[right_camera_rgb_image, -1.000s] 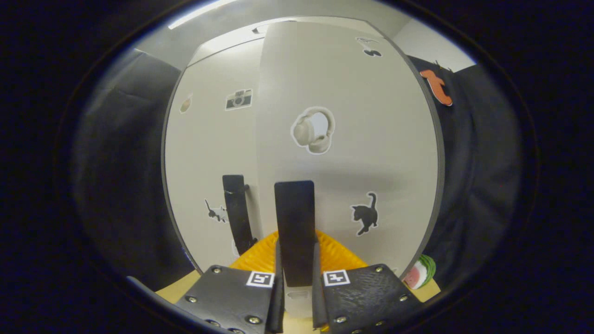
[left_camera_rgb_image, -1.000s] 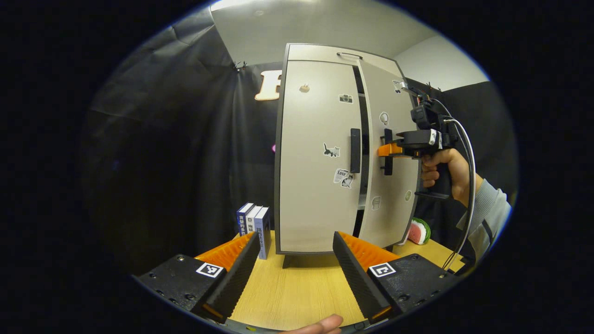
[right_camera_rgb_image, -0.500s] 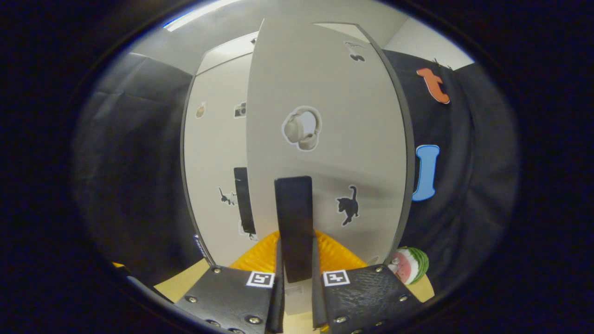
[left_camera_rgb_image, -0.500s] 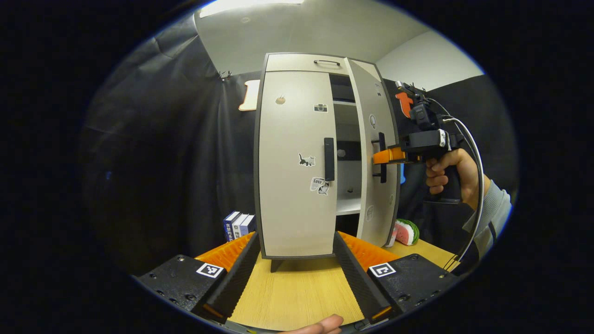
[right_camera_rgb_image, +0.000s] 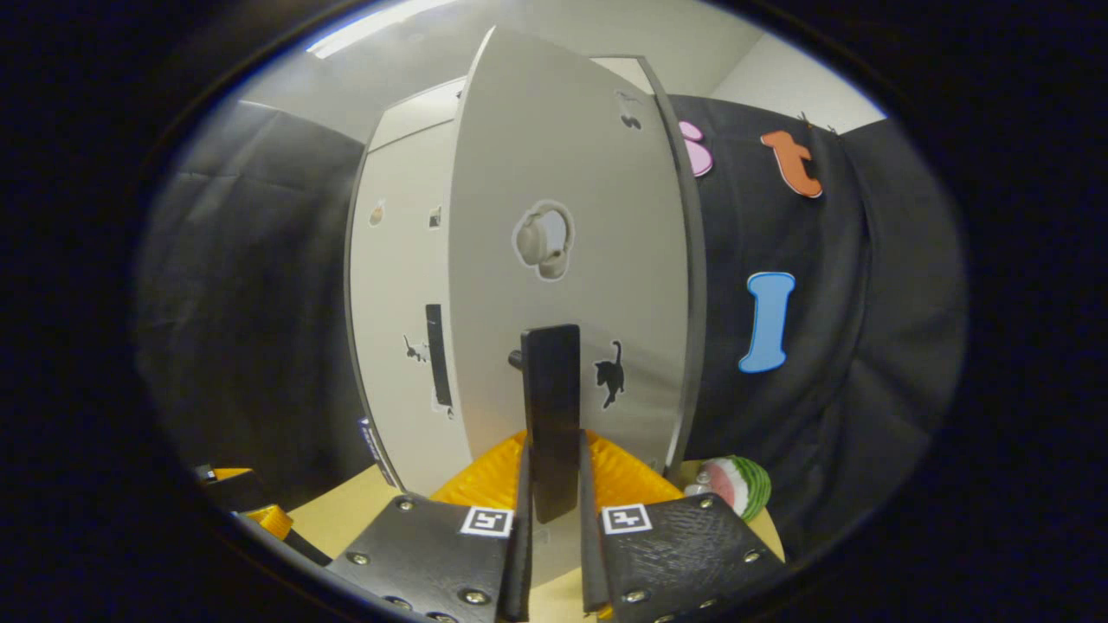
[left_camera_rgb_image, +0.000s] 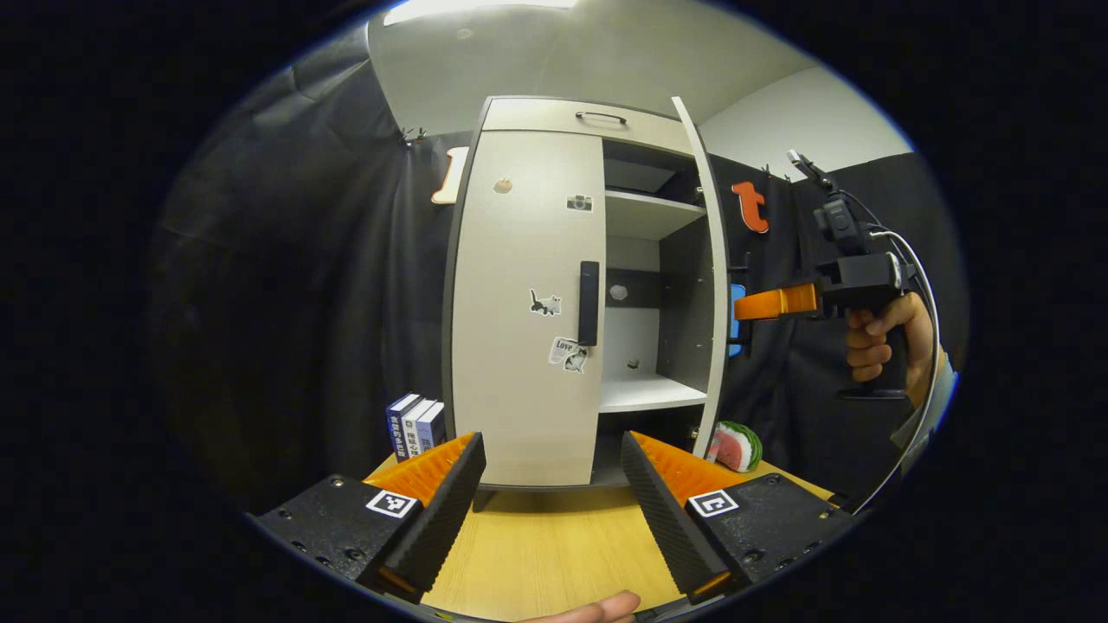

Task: Open the right door of the double-door shoe cabinet with the right hand, and open the left door with the left hand.

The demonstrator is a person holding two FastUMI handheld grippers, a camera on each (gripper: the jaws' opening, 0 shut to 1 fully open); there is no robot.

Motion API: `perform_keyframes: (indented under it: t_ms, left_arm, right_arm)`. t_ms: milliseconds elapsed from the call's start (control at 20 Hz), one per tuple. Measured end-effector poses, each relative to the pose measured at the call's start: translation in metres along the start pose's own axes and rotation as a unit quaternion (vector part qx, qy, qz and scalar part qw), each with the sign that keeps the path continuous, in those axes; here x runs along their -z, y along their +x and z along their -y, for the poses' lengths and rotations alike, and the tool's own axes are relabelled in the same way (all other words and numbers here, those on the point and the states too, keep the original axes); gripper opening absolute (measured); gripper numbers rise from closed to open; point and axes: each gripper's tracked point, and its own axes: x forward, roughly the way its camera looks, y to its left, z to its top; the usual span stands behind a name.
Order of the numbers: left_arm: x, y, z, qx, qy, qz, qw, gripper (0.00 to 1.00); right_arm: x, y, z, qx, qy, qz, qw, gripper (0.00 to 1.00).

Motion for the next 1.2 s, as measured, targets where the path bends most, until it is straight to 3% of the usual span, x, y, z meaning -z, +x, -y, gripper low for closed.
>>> perform_keyframes:
  t_ms: [400, 450, 500, 750, 800, 850, 900, 1200]
  left_arm:
    - [0.020, 0.023, 0.025, 0.020, 0.010, -0.018, 1.000, 0.98]
    - [0.022, 0.026, 0.026, 0.022, 0.007, -0.020, 1.000, 0.98]
    - [0.024, 0.029, 0.027, 0.023, 0.004, -0.023, 0.999, 0.98]
    - [0.032, 0.043, 0.026, 0.016, 0.012, -0.031, 0.999, 0.98]
    - [0.032, 0.046, 0.025, 0.014, 0.014, -0.031, 0.999, 0.98]
    - [0.030, 0.049, 0.024, 0.012, 0.013, -0.030, 0.999, 0.98]
    - [0.029, 0.052, 0.026, 0.011, 0.012, -0.029, 0.999, 0.98]
    - [0.011, 0.079, 0.019, -0.006, 0.015, -0.017, 1.000, 0.98]
  right_arm:
    - [-0.004, -0.023, 0.056, 0.007, 0.026, 0.010, 1.000, 0.25]
    - [-0.013, -0.043, 0.060, 0.011, 0.024, 0.011, 1.000, 0.23]
    - [-0.011, -0.040, 0.070, 0.018, 0.012, 0.016, 1.000, 0.09]
    - [-0.007, -0.033, 0.139, 0.087, 0.012, 0.018, 0.996, 0.06]
    - [-0.003, -0.024, 0.141, 0.059, 0.038, 0.019, 0.997, 0.08]
    - [-0.003, -0.029, 0.134, 0.022, 0.074, 0.015, 0.997, 0.01]
    - [-0.003, -0.030, 0.132, 0.012, 0.090, 0.018, 0.996, 0.06]
    - [-0.001, -0.026, 0.137, 0.026, 0.055, 0.039, 0.997, 0.06]
